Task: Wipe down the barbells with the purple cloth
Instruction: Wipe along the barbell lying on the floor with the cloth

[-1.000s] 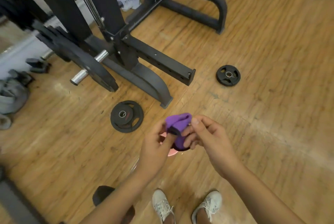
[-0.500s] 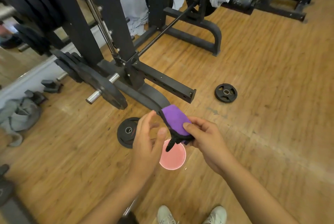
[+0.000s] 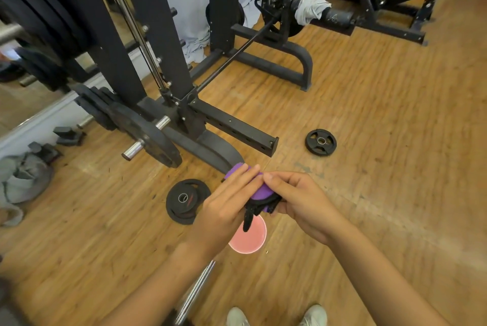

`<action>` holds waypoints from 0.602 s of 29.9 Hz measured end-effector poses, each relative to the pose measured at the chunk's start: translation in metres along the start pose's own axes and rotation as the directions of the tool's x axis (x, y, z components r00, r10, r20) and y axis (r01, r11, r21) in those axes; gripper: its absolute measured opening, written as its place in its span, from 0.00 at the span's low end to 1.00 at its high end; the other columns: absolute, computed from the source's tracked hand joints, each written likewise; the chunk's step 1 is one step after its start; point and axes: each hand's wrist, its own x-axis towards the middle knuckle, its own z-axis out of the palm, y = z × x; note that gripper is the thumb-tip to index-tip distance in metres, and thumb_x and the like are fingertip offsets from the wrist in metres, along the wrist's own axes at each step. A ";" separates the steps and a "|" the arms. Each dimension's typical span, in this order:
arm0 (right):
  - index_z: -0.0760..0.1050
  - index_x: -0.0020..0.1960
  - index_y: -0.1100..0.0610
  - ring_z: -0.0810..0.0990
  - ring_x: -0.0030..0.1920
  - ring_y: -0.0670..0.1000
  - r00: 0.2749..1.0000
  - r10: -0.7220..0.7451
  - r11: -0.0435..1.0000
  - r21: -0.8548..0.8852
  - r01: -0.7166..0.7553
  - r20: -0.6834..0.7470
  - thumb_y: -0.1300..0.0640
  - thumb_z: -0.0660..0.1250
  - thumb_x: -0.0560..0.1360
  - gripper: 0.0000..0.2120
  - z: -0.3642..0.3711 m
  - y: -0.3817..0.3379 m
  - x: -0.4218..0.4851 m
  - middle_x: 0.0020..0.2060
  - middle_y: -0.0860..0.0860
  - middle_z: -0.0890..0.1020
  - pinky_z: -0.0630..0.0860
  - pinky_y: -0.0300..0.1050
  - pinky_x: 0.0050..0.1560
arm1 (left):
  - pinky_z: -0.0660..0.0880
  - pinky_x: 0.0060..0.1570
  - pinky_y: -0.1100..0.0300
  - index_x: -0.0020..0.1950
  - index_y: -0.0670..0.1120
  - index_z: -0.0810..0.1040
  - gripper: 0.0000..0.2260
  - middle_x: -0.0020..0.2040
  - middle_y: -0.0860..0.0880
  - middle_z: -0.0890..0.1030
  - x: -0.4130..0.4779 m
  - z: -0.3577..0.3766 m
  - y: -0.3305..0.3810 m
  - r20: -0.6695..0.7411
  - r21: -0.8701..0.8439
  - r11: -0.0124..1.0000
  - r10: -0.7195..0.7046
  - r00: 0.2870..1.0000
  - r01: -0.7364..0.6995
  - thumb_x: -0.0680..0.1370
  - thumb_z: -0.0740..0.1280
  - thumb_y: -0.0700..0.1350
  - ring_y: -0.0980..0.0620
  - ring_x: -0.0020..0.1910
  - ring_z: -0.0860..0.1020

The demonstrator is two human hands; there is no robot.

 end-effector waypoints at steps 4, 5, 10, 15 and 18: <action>0.84 0.57 0.56 0.85 0.50 0.61 0.997 -0.013 0.996 -0.092 0.005 -0.081 0.53 0.63 0.83 0.13 -0.008 0.004 -0.009 0.48 0.59 0.86 0.81 0.57 0.50 | 0.70 0.72 0.49 0.72 0.42 0.73 0.18 0.71 0.43 0.75 -0.003 -0.006 -0.003 0.055 0.080 0.993 0.079 0.995 -0.083 0.82 0.65 0.37 0.43 0.74 0.70; 0.84 0.56 0.55 0.85 0.49 0.60 0.992 -0.019 0.992 -0.122 0.004 -0.124 0.54 0.62 0.84 0.13 -0.010 0.006 -0.012 0.47 0.58 0.86 0.81 0.55 0.49 | 0.70 0.72 0.49 0.72 0.43 0.74 0.16 0.71 0.44 0.76 -0.004 -0.006 -0.003 0.059 0.102 0.989 0.101 0.993 -0.107 0.84 0.63 0.38 0.43 0.74 0.71; 0.83 0.52 0.57 0.80 0.37 0.46 0.952 -0.017 0.976 -0.211 -0.050 -0.306 0.58 0.59 0.84 0.13 -0.021 0.026 -0.034 0.38 0.49 0.84 0.76 0.41 0.41 | 0.72 0.70 0.50 0.70 0.43 0.77 0.14 0.69 0.46 0.78 -0.007 0.001 0.006 0.121 0.116 0.974 0.183 0.976 -0.197 0.87 0.58 0.45 0.43 0.72 0.73; 0.82 0.51 0.57 0.80 0.37 0.46 0.911 0.006 0.977 -0.193 -0.094 -0.412 0.59 0.59 0.84 0.12 -0.032 0.050 -0.078 0.36 0.48 0.84 0.75 0.38 0.39 | 0.75 0.65 0.51 0.72 0.47 0.76 0.19 0.70 0.50 0.77 -0.018 0.026 0.023 0.192 0.067 0.952 0.283 0.940 -0.300 0.81 0.69 0.40 0.46 0.72 0.73; 0.82 0.52 0.58 0.80 0.38 0.46 0.872 0.009 0.981 -0.166 -0.103 -0.489 0.59 0.60 0.84 0.12 -0.043 0.062 -0.117 0.38 0.49 0.83 0.74 0.38 0.39 | 0.79 0.60 0.51 0.72 0.48 0.74 0.22 0.70 0.51 0.77 -0.016 0.043 0.050 0.245 -0.007 0.923 0.375 0.894 -0.385 0.78 0.72 0.41 0.47 0.72 0.72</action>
